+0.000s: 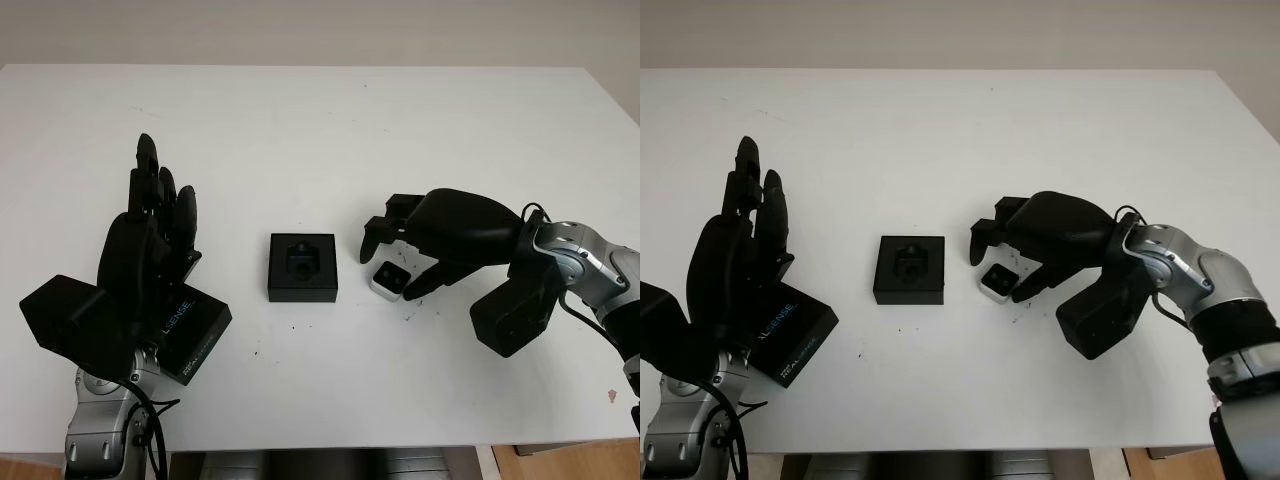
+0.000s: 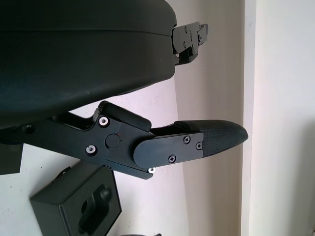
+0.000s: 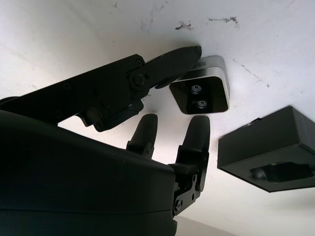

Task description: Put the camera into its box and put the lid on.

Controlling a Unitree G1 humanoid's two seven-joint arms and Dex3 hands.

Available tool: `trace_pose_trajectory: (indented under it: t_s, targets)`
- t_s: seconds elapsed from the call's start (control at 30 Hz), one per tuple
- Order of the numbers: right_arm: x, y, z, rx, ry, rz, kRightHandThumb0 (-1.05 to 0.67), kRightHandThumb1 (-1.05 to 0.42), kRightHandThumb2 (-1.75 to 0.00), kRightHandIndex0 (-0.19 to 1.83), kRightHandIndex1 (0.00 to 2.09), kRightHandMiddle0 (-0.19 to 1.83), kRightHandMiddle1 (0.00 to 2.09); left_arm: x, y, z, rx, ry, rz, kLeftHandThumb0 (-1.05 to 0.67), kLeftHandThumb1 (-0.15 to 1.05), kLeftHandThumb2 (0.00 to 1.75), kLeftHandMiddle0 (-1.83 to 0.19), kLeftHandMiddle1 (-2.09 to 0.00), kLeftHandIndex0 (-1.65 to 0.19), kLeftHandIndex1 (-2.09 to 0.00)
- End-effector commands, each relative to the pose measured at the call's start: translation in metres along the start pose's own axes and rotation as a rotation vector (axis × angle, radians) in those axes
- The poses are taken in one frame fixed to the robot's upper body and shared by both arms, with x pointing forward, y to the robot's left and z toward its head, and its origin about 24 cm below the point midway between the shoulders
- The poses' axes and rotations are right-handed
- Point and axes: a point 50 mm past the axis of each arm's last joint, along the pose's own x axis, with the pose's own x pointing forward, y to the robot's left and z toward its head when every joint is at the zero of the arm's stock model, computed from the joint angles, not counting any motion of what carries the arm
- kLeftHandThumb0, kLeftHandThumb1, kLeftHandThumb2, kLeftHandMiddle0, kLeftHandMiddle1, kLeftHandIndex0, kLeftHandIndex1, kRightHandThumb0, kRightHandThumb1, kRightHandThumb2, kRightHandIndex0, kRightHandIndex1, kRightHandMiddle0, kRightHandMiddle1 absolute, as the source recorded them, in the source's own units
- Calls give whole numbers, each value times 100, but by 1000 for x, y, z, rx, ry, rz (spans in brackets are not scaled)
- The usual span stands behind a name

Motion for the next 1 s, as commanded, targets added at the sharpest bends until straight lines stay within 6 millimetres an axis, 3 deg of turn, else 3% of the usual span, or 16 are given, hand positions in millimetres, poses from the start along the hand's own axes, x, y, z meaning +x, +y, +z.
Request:
trace_pose_trajectory:
  t_s: [0.0,0.57,0.97]
  targets:
    - [2,-2,0,-7,-13,-12,-39,-87,-6,23,126,22,121,-2,0,3,13,-16,0,-70,105,57,19,0,19,0]
    - [0,0,0,-9,-23,34,-37,-97,-6,36,136,37,149,-2,0,3,11,-3,-7,-70,105,56,19,0,19,0]
    - [0,2,-1,40,-23,36,-36,-98,-5,37,143,37,147,-1,-1,3,18,0,6,-62,105,49,19,0,19,0]
